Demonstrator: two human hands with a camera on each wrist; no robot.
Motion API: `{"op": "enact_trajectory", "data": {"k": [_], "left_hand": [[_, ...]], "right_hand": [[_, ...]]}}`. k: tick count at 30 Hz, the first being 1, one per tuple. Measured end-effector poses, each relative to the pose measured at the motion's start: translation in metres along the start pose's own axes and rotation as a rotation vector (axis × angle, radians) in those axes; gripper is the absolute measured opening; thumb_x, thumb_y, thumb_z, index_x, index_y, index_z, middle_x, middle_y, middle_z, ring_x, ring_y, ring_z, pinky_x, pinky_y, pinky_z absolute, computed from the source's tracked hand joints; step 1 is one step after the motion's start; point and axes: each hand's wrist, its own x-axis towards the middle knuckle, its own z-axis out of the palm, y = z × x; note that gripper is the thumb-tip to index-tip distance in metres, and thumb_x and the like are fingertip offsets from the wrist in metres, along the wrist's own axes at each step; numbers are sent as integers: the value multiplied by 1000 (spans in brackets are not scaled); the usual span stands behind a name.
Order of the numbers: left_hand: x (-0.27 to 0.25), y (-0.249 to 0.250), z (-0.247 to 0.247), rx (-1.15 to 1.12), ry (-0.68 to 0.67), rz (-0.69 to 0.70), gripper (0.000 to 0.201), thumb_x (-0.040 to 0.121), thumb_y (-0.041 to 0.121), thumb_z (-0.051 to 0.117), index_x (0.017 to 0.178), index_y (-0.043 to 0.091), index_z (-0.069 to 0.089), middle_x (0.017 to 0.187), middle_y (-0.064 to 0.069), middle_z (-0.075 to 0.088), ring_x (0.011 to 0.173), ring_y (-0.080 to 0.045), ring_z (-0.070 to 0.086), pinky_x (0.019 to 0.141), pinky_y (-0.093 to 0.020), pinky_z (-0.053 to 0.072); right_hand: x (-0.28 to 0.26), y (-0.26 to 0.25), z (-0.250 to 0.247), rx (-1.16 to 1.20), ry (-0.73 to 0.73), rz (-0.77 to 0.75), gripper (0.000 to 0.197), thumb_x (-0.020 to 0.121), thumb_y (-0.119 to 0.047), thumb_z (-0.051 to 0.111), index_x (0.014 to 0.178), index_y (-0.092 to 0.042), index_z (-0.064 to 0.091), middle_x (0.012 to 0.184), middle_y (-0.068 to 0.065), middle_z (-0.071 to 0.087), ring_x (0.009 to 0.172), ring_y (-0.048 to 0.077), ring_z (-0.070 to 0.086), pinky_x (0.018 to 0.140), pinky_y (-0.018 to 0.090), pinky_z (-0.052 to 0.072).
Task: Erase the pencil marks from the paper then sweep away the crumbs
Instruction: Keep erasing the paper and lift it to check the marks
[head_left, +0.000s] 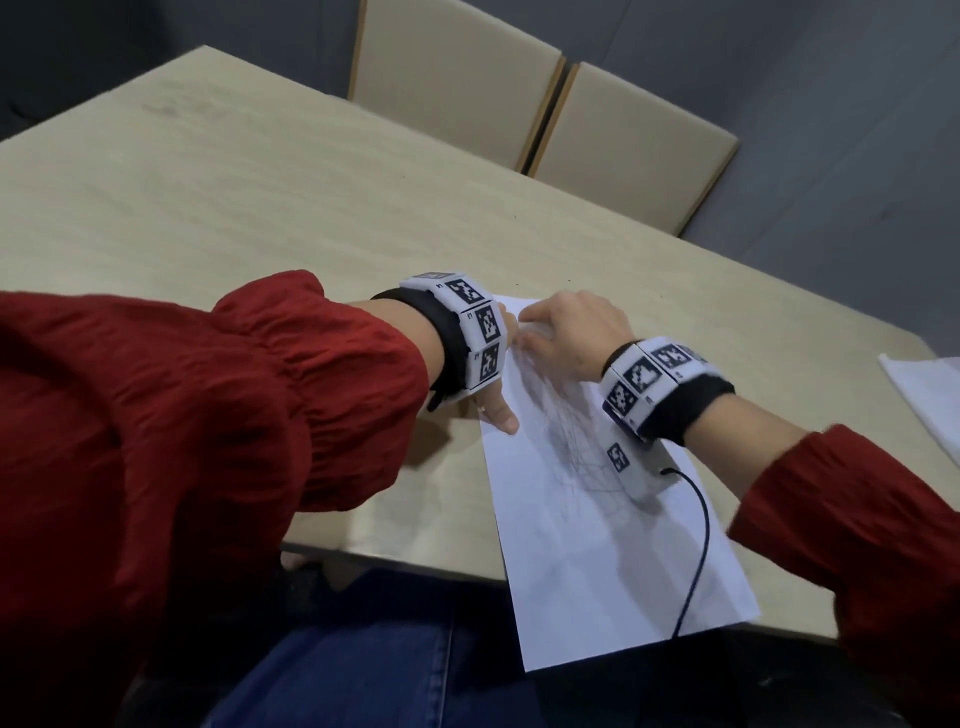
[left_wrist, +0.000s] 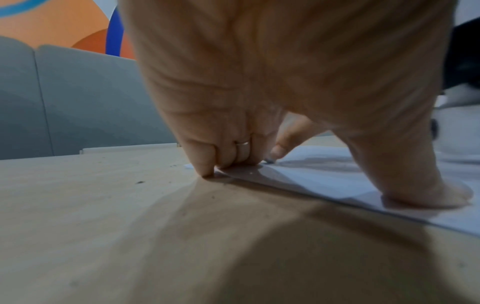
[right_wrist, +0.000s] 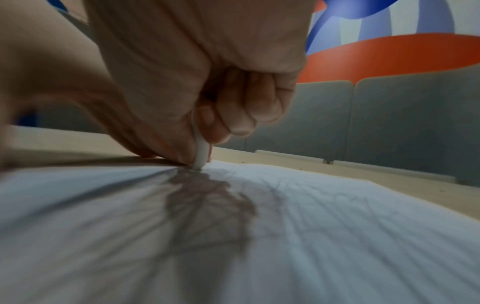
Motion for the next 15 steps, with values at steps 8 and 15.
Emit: {"op": "enact_trajectory", "data": {"k": [8,15], "left_hand": [[-2,-1,3,-50,31,-18,80,47,81,73,78,12,44,95,-2,57,85,-25,60,82,-40,53],[1,-5,8,-25,32,-18,94,39,87,67,92,10,54,110,-4,60,90,-26,60,83,-41,52]], "right_hand": [[10,3,0,41,13,25,25,82,-34,50,86,-19,70,79,4,69,80,28,61,66,33,51],[15,6,-2,81,4,68,27,79,-34,48,82,-17,69,75,4,69,77,28,62,61,31,49]]}}
